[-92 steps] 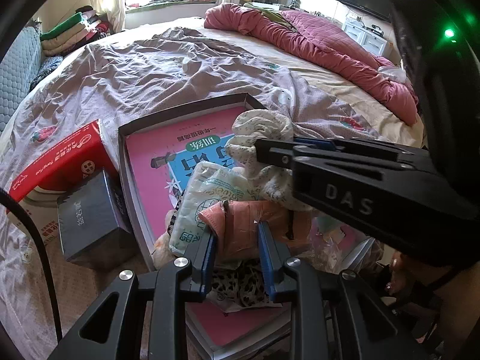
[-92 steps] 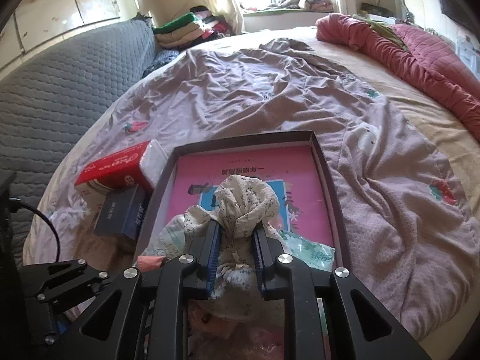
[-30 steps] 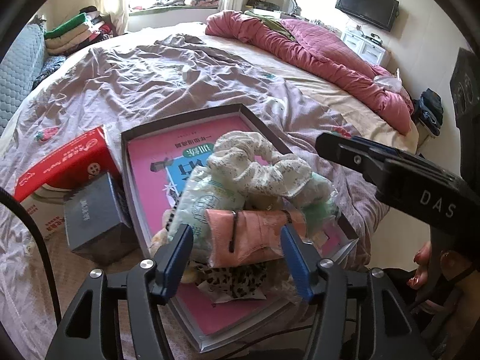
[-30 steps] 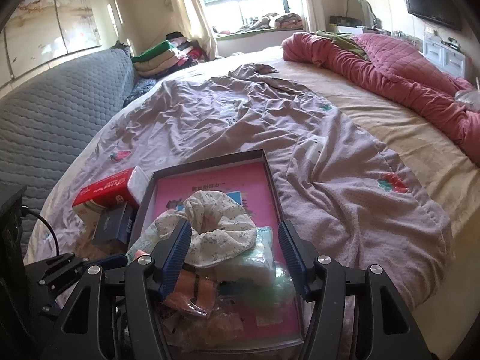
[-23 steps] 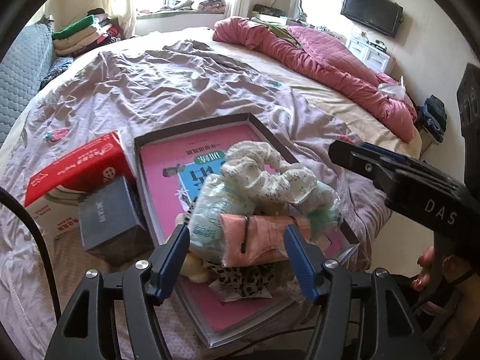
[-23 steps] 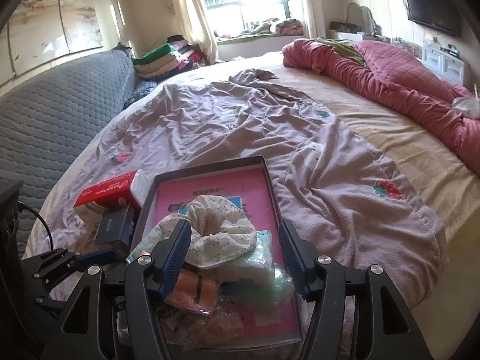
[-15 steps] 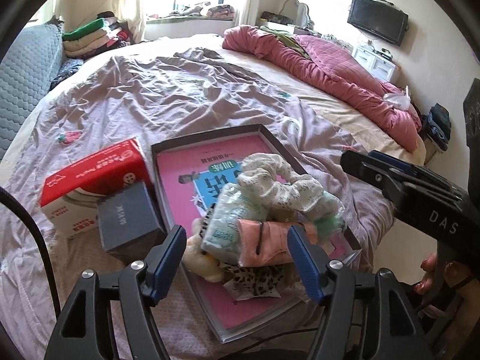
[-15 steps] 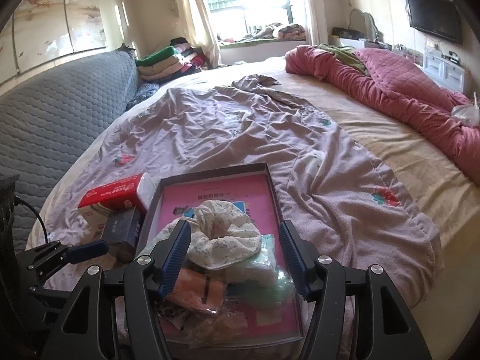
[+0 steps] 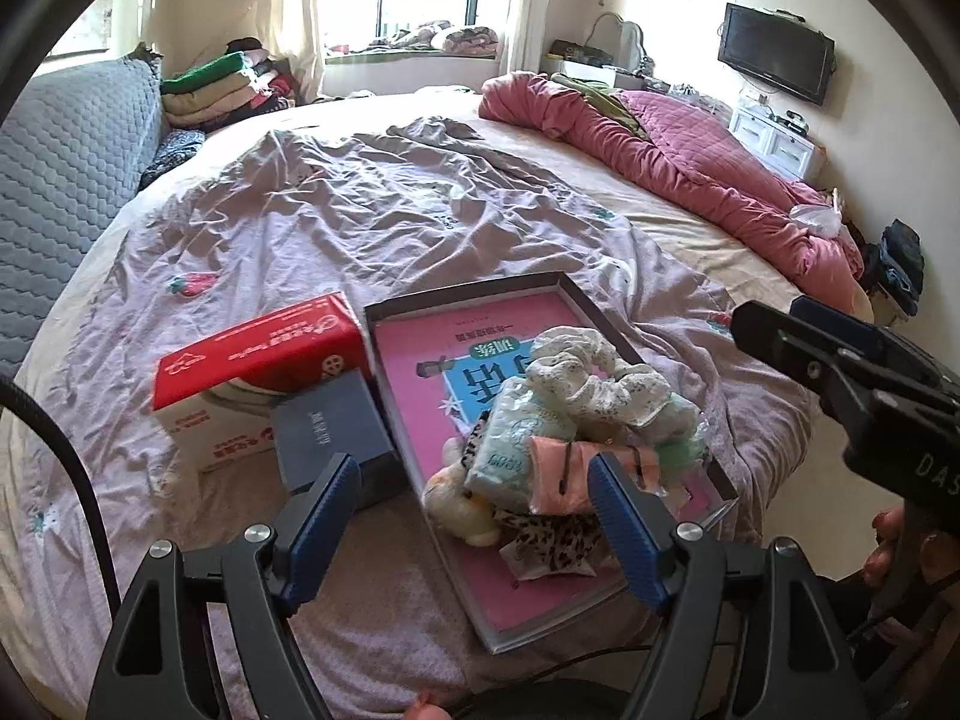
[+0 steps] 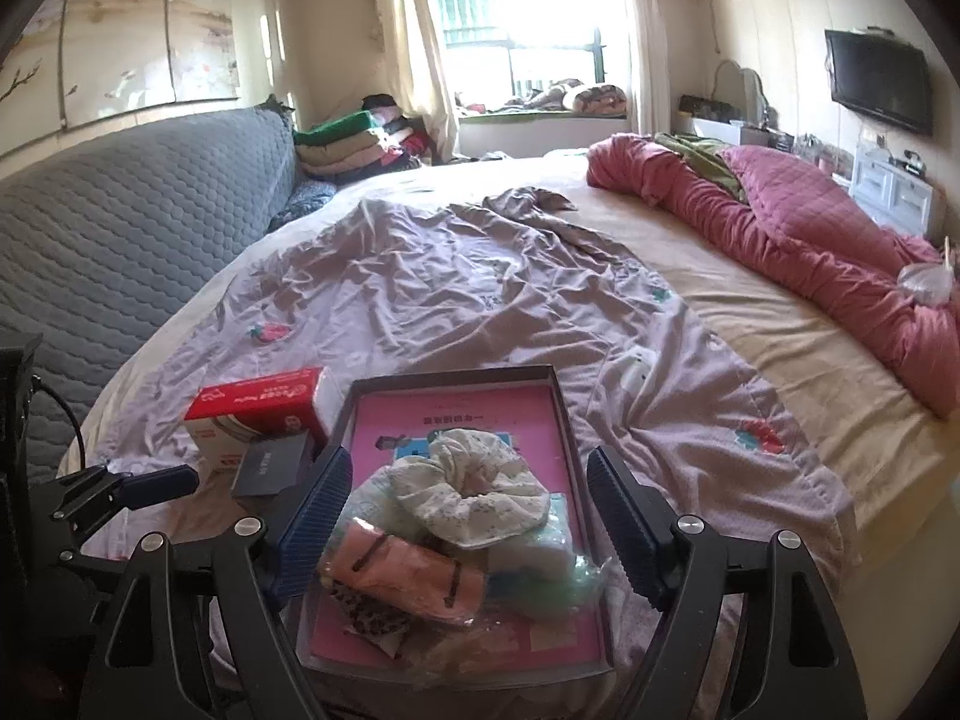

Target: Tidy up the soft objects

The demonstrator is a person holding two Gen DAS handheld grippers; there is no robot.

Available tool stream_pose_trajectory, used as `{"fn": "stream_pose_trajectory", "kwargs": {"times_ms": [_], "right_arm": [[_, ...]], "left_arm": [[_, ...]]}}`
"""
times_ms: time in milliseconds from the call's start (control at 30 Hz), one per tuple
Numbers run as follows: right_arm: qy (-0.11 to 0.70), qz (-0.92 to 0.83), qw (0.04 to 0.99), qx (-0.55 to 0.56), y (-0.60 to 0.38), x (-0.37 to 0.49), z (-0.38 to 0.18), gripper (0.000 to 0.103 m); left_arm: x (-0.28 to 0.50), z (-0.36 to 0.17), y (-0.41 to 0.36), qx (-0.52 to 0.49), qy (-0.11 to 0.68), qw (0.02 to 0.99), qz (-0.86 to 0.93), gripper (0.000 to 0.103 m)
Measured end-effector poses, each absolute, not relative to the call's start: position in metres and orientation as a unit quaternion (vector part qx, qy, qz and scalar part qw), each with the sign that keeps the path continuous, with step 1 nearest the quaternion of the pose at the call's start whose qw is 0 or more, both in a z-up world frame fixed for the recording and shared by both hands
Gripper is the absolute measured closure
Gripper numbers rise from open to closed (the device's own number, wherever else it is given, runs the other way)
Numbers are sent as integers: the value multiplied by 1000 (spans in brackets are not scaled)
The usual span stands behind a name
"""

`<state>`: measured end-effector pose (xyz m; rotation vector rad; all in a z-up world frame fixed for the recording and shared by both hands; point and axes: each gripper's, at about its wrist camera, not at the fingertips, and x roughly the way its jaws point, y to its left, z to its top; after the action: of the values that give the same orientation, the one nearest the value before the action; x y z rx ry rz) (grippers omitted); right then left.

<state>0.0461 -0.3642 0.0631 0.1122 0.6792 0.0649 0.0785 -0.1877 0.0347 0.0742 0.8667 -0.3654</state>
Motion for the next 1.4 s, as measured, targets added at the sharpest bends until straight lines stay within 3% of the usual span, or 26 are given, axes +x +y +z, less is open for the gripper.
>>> {"fn": "stream_pose_trajectory", "kwargs": {"times_ms": [633, 1400], "right_arm": [[304, 40, 949, 69, -336, -3, 96, 21], [319, 31, 945, 58, -301, -54, 65, 21]], "left_arm": [[47, 62, -148, 35, 408, 903, -130, 25], [6, 39, -127, 22, 435, 895, -90, 25]]}}
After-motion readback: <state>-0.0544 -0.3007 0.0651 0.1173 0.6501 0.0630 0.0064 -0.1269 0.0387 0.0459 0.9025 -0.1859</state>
